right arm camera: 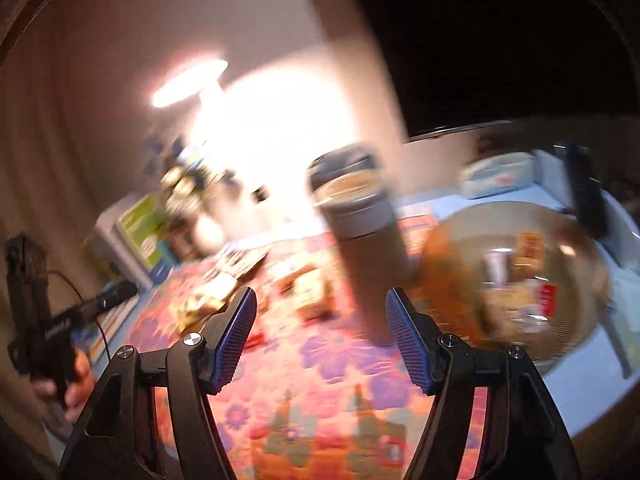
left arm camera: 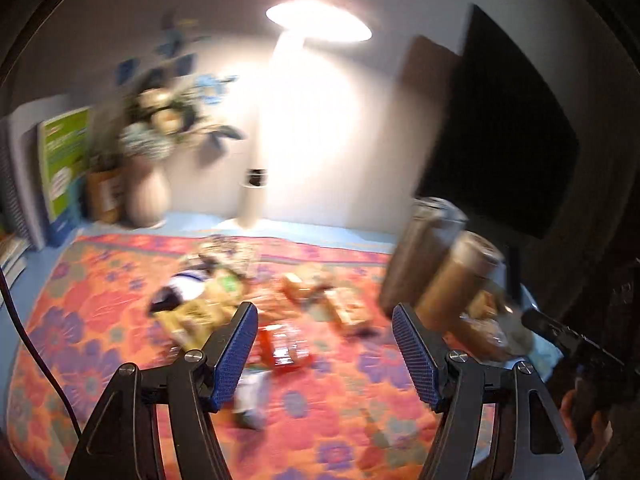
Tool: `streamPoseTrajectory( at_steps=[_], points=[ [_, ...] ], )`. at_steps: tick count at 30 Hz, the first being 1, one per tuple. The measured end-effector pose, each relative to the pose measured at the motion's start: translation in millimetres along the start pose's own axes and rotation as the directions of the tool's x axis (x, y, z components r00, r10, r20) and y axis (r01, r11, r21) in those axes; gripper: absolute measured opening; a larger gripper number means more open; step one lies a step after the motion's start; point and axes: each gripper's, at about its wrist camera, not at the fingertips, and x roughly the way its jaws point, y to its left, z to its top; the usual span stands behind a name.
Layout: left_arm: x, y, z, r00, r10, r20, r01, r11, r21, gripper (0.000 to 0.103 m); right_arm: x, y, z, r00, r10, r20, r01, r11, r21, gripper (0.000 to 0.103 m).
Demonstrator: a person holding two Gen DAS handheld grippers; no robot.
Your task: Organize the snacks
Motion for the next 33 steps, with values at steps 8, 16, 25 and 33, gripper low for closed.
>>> streamPoseTrajectory(
  at_steps=[8, 16, 25, 33],
  points=[
    [15.3, 108.6, -31.1, 0.992, 0.108, -0.066, -0.117, 0.982, -0.147, 0.067, 97.9, 57.8, -31.2, 0.984, 0.075, -0.162, -0.092, 0.99, -0.102, 0.067],
    [57.1, 137.5, -60.0, 0.989, 0.067, -0.129, -0.092, 0.975, -0.2, 0.067, 160.5, 77.3, -61.8, 0.976, 0.035, -0.214, -0.084, 0.971, -0.223, 0.067],
    [69.9, 127.0, -28.6, 0.997, 0.01, -0.073, -0.02, 0.99, -0.139, 0.095, 207.9, 79.8, -53.3, 0.93, 0.051, -0.363, -0.111, 0.983, -0.147, 0.067],
    [113.6, 109.7, -7.7, 0.987, 0.056, -0.151, -0.037, 0.992, 0.123, 0.095, 235.5, 81.2, -58.1, 0.908, 0.073, -0.413, -0.123, 0.988, -0.097, 0.067]
  ],
)
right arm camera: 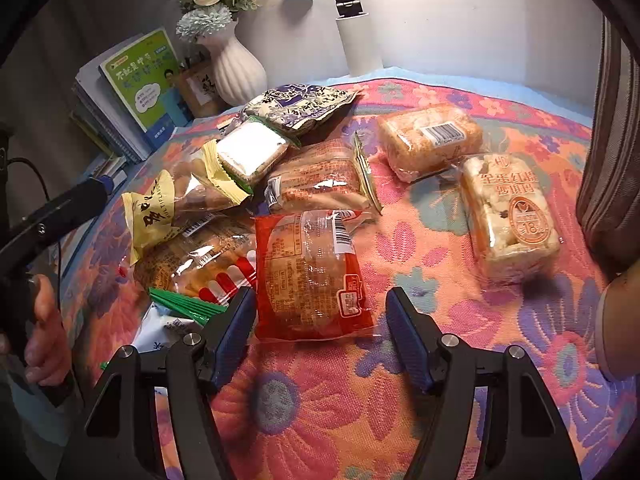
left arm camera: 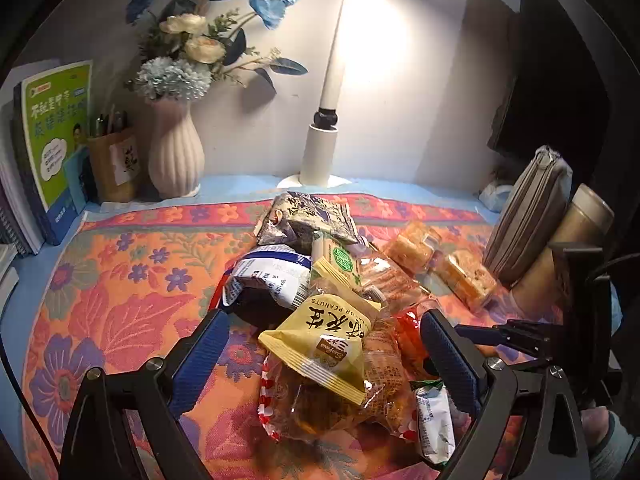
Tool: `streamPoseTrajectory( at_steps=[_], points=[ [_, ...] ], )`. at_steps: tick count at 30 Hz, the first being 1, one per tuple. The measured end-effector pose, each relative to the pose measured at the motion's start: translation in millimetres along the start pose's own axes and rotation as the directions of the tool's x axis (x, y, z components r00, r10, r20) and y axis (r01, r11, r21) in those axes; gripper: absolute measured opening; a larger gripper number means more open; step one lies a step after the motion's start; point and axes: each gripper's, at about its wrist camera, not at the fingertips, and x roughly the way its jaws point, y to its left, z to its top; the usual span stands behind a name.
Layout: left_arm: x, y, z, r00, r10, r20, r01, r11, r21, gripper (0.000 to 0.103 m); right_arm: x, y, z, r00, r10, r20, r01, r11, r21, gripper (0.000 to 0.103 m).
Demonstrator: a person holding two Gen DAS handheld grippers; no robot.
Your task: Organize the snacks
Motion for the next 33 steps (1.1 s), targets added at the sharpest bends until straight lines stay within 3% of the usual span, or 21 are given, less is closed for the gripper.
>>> streamPoseTrajectory(
  at_steps=[2, 3, 4, 8, 12, 22, 33],
  points=[
    [11.3, -3.9, 0.5, 1.0, -0.004, -0.023, 0.005, 0.999, 0.038, 0.091, 1.1, 0.2, 1.0, 1.0, -0.005, 0.002, 0.005, 1.0, 0.0, 0.067],
    [14.9, -5.5, -0.2, 1.0, -0.004, -0.03, 0.006, 0.999, 0.052, 0.078, 2.3, 0.5, 1.7, 1.0, -0.009, 0.001, 0.009, 1.0, -0.001, 0.067],
    [19.9, -7.4, 0.0, 0.999, 0.0, -0.045, 0.003, 0.998, 0.069, 0.073, 3.5, 0.8, 2.0, 1.0, -0.014, 0.0, 0.014, 1.0, -0.002, 0.067],
    [35.0, -10.5, -1.3, 0.995, -0.006, -0.097, 0.015, 0.996, 0.093, 0.072, 8.4, 6.2, 3.9, 0.999, -0.042, 0.005, 0.042, 0.999, -0.025, 0.067],
    [42.9, -8.8, -3.2, 0.993, -0.015, -0.114, 0.024, 0.997, 0.076, 0.056, 11.1, 13.1, 2.1, 0.996, -0.084, 0.013, 0.084, 0.995, -0.059, 0.064],
    [32.9, -9.9, -5.4, 0.997, -0.03, -0.064, 0.033, 0.999, 0.038, 0.051, 8.4, 10.2, 0.9, 0.996, -0.078, 0.03, 0.08, 0.996, -0.048, 0.052],
    [1.1, -16.2, -9.9, 0.995, -0.099, -0.003, 0.099, 0.995, 0.007, 0.051, -1.0, -2.7, -1.7, 0.999, -0.027, 0.037, 0.026, 0.999, 0.023, 0.051]
  ],
)
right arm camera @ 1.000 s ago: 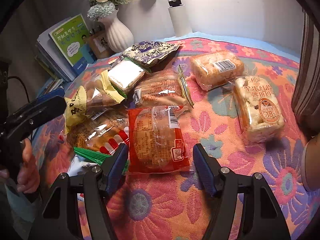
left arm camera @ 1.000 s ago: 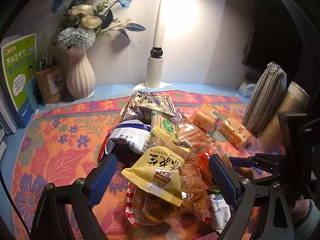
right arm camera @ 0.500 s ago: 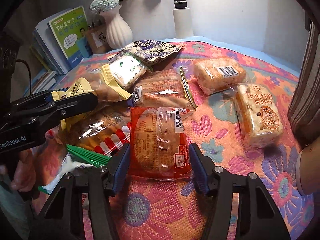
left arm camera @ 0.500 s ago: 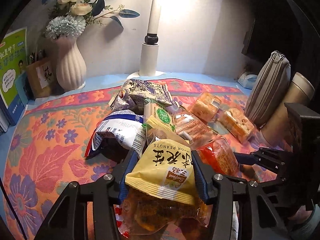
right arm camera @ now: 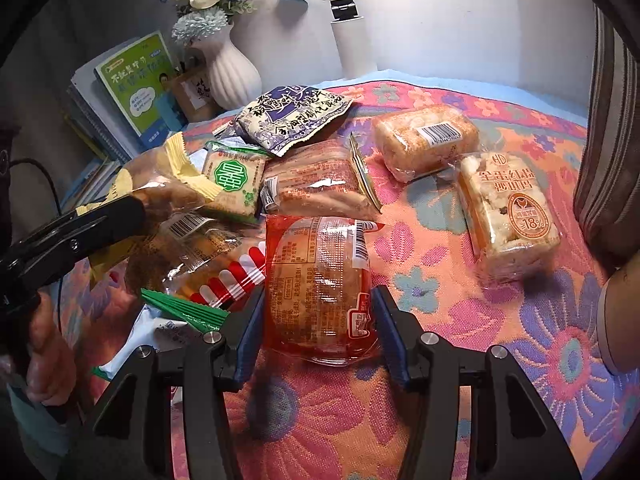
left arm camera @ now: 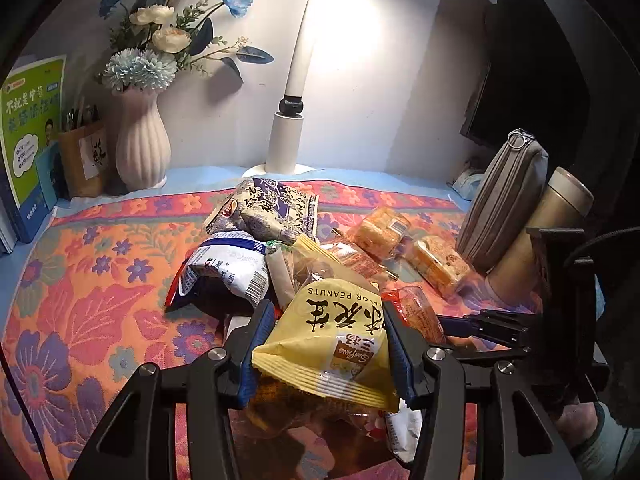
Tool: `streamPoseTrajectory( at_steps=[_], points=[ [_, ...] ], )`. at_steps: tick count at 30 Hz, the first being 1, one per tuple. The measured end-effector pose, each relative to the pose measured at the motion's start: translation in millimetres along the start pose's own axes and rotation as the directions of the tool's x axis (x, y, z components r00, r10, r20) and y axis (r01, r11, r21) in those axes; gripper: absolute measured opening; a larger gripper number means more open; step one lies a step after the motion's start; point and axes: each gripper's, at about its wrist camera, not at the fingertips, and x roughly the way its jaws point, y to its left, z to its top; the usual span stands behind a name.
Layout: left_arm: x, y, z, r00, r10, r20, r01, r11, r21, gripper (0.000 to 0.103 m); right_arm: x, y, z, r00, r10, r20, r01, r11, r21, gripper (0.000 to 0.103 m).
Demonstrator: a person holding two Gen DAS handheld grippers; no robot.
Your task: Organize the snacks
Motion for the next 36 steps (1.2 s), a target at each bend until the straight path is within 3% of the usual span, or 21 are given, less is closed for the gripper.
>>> streamPoseTrajectory(
  at_steps=[21, 28, 36],
  points=[
    [-28.6, -50.9, -8.1, 0.991, -0.134, 0.015, 0.133, 0.988, 0.073, 0.051, -35.6, -15.1, -36.9, 1.0, -0.002, -0.016, 0.003, 0.998, 0.07, 0.051],
    [-32.2, -90.7, -3.4, 0.984, -0.179, 0.01, 0.176, 0.976, 0.13, 0.051, -61.9, -31.8, -55.3, 1.0, -0.011, -0.021, 0.013, 0.994, 0.108, 0.051],
    [-20.6, -149.2, 5.9, 0.972, -0.232, -0.024, 0.232, 0.949, 0.215, 0.051, -109.4, -73.1, -71.1, 0.999, -0.045, 0.029, 0.038, 0.979, 0.2, 0.051]
  ],
)
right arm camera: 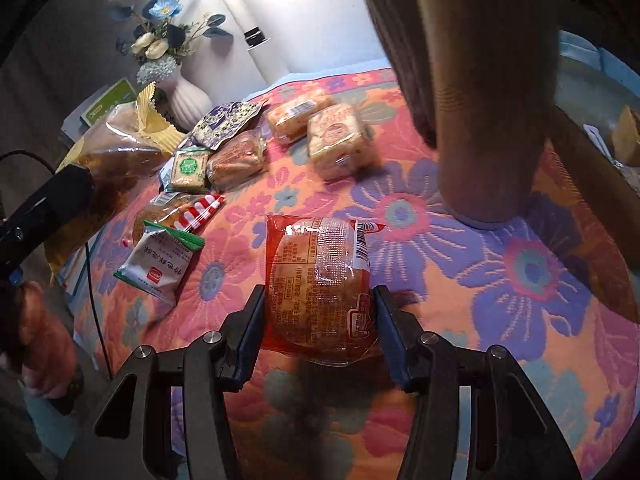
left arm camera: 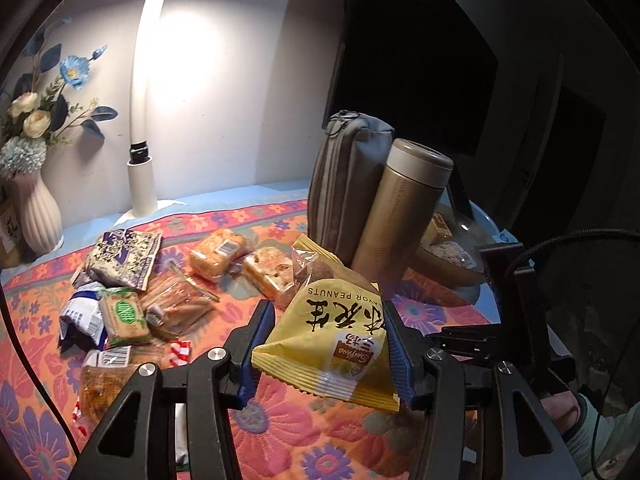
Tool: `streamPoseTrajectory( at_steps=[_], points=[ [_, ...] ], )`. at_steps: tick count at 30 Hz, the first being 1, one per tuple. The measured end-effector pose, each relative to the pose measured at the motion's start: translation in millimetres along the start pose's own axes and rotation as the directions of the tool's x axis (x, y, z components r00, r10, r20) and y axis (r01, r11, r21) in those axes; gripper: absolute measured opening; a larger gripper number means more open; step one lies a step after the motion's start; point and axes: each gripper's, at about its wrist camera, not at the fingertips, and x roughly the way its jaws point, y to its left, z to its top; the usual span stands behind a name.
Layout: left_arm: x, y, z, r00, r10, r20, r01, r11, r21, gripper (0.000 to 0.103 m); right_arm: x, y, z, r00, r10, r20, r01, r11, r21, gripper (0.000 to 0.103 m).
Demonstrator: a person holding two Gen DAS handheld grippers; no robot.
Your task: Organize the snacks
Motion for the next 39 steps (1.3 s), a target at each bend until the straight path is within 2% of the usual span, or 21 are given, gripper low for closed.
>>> streamPoseTrajectory(
  at_steps=[10, 18, 21, 25, 26, 30, 33, 36, 38, 39],
  points=[
    [45.7, -69.4, 26.9, 0.995, -0.09, -0.044, 0.095, 0.99, 0.105, 0.051, -71.6, -48.6, 1.5, 0.989, -0.046, 0.14, 0.036, 0.997, 0.072, 0.051],
    [81.1, -119.0, 35.8, 0.984, -0.15, -0.095, 0.165, 0.971, 0.172, 0.051, -111.3, -90.8, 5.9, 0.962, -0.136, 0.237, 0.105, 0.985, 0.138, 0.051],
    [95.5, -133.8, 42.2, 0.979, -0.175, -0.104, 0.19, 0.968, 0.165, 0.051, -122.6, -109.0, 7.1, 0.956, -0.132, 0.26, 0.089, 0.981, 0.171, 0.039],
    [114.9, -155.6, 52.5, 0.98, -0.174, -0.093, 0.188, 0.968, 0.169, 0.051, -132.7, -127.4, 14.2, 0.944, -0.172, 0.283, 0.123, 0.976, 0.181, 0.038],
    [119.3, -156.7, 54.8, 0.979, -0.175, -0.101, 0.189, 0.969, 0.159, 0.051, -134.1, -132.9, 15.2, 0.945, -0.169, 0.281, 0.118, 0.975, 0.188, 0.038],
    [120.7, -155.3, 60.0, 0.976, -0.202, -0.087, 0.212, 0.97, 0.121, 0.051, -148.3, -142.0, 5.2, 0.953, -0.038, 0.302, -0.009, 0.988, 0.153, 0.039],
    [116.1, -150.3, 60.5, 0.974, -0.212, -0.084, 0.22, 0.97, 0.106, 0.051, -153.5, -139.9, -14.1, 0.964, 0.022, 0.265, -0.047, 0.995, 0.088, 0.062],
    [111.1, -147.3, 58.4, 0.973, -0.218, -0.079, 0.225, 0.969, 0.104, 0.04, -145.8, -134.0, -38.0, 0.983, -0.004, 0.185, -0.009, 0.998, 0.07, 0.063],
    [111.1, -146.3, 57.6, 0.972, -0.225, -0.072, 0.231, 0.968, 0.093, 0.04, -131.2, -133.1, -50.8, 0.991, -0.041, 0.131, 0.026, 0.994, 0.109, 0.063],
    [112.0, -145.3, 56.9, 0.972, -0.223, -0.072, 0.229, 0.97, 0.088, 0.04, -121.6, -133.4, -54.5, 0.994, -0.027, 0.11, 0.014, 0.992, 0.122, 0.063]
  ],
)
